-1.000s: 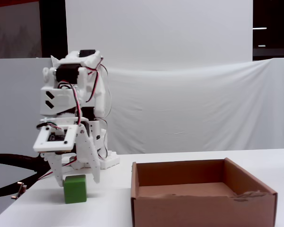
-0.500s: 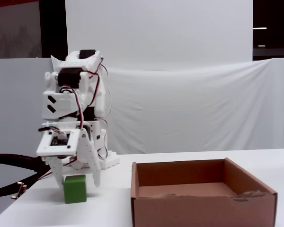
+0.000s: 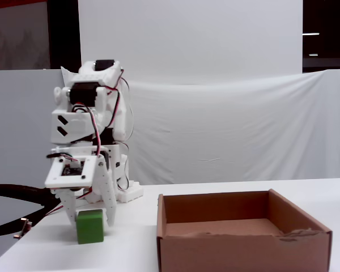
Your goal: Grasp a green cube and put it in a box.
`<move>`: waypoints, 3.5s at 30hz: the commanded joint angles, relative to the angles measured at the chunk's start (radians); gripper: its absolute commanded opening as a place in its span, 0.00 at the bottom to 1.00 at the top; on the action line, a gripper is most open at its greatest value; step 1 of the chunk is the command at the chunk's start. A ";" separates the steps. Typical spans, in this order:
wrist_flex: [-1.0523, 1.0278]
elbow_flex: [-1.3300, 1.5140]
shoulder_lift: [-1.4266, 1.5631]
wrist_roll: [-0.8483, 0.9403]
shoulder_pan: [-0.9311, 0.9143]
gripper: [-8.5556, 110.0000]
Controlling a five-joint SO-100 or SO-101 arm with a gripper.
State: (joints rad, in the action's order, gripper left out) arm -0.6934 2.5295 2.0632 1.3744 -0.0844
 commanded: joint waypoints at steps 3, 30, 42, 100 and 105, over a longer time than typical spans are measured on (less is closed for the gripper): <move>0.003 0.012 0.060 0.008 0.009 0.25; 0.028 0.017 0.064 0.017 0.011 0.25; 0.055 -0.017 0.005 0.017 0.012 0.25; -0.465 -0.606 0.028 -0.130 0.526 0.18; -0.480 -0.692 -0.069 -0.132 0.586 0.19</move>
State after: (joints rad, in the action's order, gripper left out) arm -1.1674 1.9205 2.0080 1.2471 0.4755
